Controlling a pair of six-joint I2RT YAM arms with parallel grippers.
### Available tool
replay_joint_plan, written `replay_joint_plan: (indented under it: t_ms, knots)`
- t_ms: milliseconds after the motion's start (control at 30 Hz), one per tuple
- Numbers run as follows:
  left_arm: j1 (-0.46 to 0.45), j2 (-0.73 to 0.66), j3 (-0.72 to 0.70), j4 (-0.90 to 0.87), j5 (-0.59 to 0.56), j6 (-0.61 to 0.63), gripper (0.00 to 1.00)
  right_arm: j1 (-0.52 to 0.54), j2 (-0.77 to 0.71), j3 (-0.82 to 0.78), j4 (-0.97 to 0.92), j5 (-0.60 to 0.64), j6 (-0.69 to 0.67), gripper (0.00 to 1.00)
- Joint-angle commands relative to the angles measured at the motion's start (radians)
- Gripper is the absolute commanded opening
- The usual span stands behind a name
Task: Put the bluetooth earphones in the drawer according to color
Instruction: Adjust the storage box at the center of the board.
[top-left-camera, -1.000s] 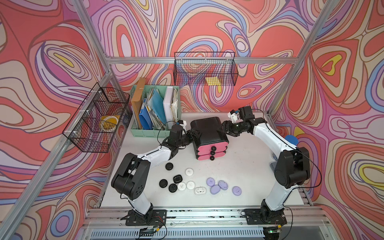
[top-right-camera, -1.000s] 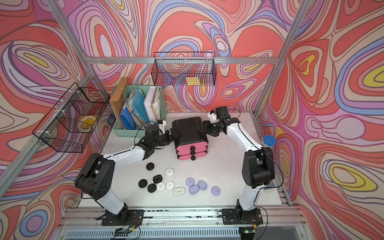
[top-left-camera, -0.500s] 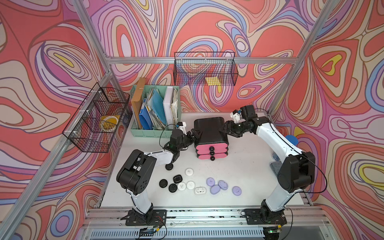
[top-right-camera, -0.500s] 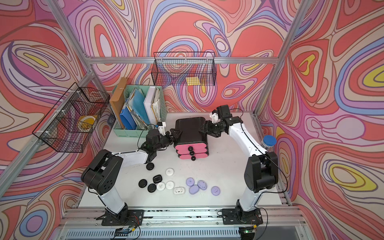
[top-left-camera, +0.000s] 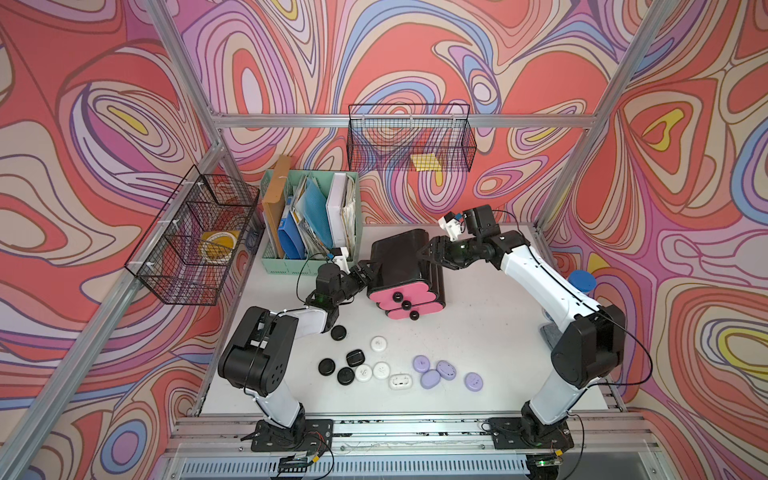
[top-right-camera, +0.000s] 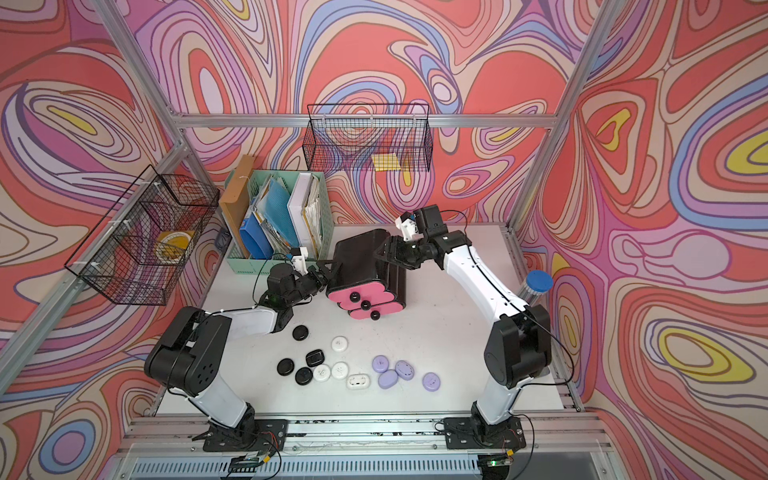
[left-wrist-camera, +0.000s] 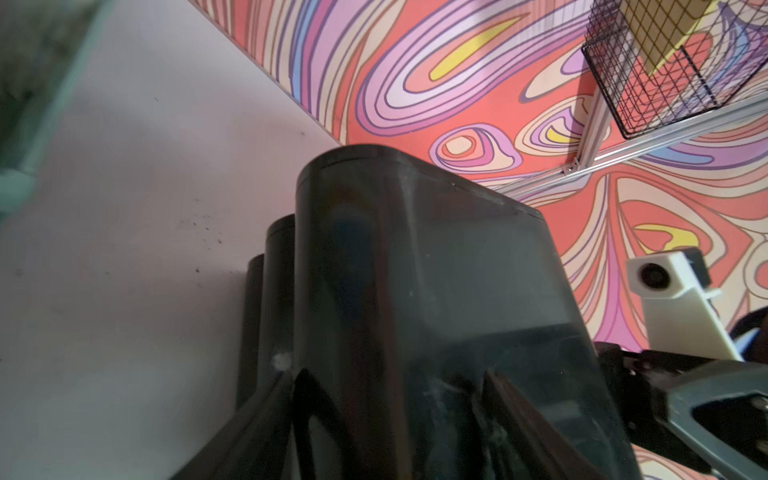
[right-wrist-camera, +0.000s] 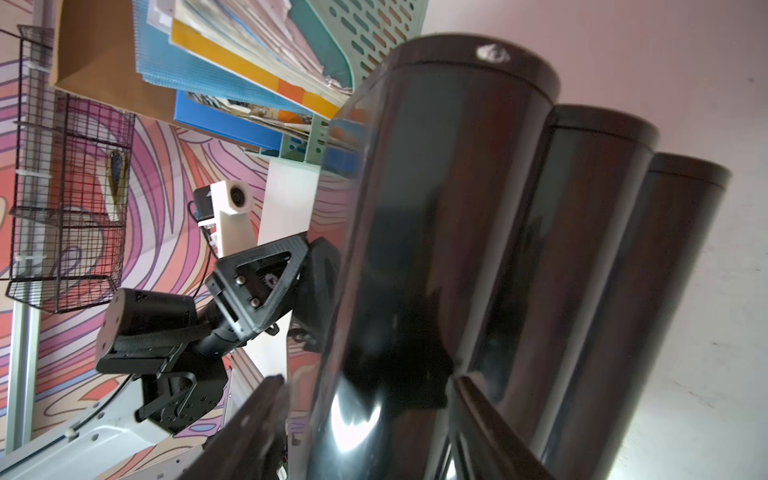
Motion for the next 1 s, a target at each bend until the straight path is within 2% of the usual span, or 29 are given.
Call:
replay_joint_plan:
  t_ms: [0,167,367,567,667,833,967]
  knots:
    - [-0.039,0.075,-0.098,-0.43,0.058,0.157,0.75,0.095,0.031,0.039,0.074,-0.144,0.019,0.62]
    - [-0.03,0.047,-0.101,-0.518,0.026,0.218,0.75,0.125,0.069,0.08,0.051,-0.128,0.02,0.62]
    - [-0.032,0.037,-0.094,-0.513,0.053,0.217,0.75,0.127,0.077,0.139,-0.016,-0.055,-0.011,0.62]
    - [-0.034,-0.067,-0.082,-0.574,0.051,0.221,0.75,0.111,0.001,0.152,-0.06,0.022,-0.032,0.63]
    - [-0.034,-0.163,-0.062,-0.664,0.027,0.241,0.77,0.082,-0.068,0.104,-0.062,0.065,-0.032,0.65]
    - [-0.036,-0.31,0.011,-0.841,-0.015,0.289,0.86,-0.004,-0.23,-0.087,-0.004,0.087,-0.002,0.72]
    - [-0.05,-0.404,0.098,-0.955,-0.035,0.32,0.99,-0.063,-0.326,-0.252,0.037,0.07,0.007,0.8]
